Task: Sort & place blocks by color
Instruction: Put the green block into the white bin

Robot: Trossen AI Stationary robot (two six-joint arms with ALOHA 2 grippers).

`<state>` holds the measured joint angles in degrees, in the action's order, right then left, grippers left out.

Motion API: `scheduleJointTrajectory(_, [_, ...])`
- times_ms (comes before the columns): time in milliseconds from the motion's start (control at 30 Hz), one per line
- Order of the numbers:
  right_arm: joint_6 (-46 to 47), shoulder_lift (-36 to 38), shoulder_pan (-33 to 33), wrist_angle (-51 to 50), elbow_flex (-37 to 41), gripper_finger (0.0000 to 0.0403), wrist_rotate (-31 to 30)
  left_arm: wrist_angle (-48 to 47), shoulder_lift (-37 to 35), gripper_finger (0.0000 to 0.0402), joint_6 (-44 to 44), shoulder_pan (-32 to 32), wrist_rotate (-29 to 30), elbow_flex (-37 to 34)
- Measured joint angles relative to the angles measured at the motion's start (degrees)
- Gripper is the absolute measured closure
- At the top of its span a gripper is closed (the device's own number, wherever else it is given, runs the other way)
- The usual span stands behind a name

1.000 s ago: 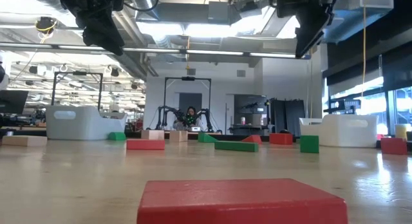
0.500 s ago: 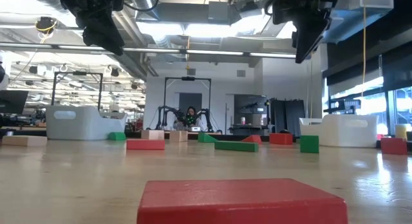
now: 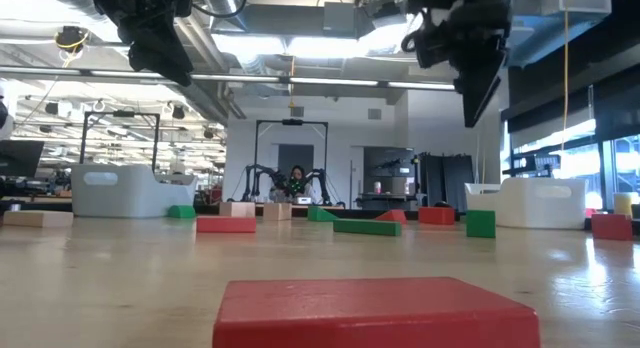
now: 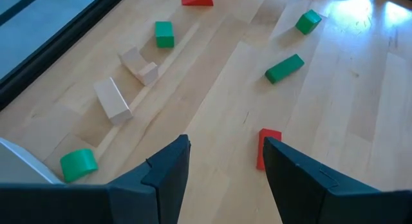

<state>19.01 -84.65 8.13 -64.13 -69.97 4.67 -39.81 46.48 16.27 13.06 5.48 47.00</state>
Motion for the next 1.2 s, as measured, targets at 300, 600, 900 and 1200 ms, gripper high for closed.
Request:
scheduleJointTrajectory(300, [5.8,-8.26,-0.77,-1.23,0.02,0.0241,2.41,0.31,0.0,0.0213,-3.19,0.0,-4.96,0.0])
scheduleJointTrajectory(600, [-1.38,-16.14,-2.74,-0.86,0.02,0.024,2.52,2.95,0.0,0.0213,-3.26,0.0,-8.0,0.0])
scheduleJointTrajectory(900, [-1.47,-18.33,-2.76,1.87,0.02,0.024,2.46,3.13,0.01,0.0213,-3.19,0.0,-7.96,0.0])
scheduleJointTrajectory(1200, [-1.3,-18.35,-2.76,3.75,0.02,0.024,0.21,3.08,0.0,0.0213,-2.93,0.0,-7.93,0.0])
